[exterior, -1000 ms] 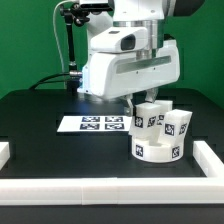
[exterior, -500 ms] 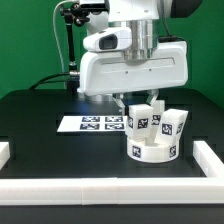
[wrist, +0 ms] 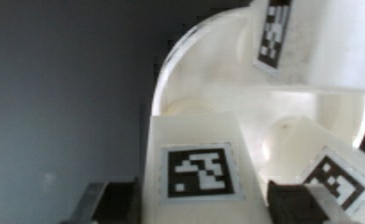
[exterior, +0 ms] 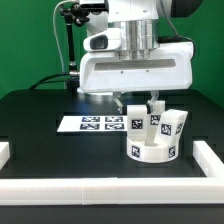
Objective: Assemble stool
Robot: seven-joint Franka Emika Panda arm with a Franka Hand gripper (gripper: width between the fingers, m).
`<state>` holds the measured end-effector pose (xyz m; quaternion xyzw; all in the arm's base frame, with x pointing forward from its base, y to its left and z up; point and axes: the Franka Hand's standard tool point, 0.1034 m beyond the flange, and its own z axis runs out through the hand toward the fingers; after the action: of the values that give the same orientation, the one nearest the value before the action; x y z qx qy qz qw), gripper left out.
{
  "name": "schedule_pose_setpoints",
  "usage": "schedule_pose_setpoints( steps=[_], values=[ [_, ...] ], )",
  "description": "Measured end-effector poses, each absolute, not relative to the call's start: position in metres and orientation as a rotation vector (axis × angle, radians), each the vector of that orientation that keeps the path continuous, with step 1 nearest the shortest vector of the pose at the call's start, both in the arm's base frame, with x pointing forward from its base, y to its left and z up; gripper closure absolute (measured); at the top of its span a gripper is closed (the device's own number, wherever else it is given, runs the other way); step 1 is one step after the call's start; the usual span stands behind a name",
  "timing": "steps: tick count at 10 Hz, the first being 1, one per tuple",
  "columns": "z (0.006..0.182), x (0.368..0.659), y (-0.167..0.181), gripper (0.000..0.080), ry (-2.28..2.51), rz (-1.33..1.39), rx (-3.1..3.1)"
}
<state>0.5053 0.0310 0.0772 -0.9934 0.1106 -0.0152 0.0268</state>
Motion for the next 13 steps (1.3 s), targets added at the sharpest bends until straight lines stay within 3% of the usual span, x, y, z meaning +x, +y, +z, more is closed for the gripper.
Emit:
schedule_pose_setpoints(
  steps=[13],
  values=[
    [0.076,0.506,0.043,0.0459,1.761,-0.002,-2.461]
  ],
)
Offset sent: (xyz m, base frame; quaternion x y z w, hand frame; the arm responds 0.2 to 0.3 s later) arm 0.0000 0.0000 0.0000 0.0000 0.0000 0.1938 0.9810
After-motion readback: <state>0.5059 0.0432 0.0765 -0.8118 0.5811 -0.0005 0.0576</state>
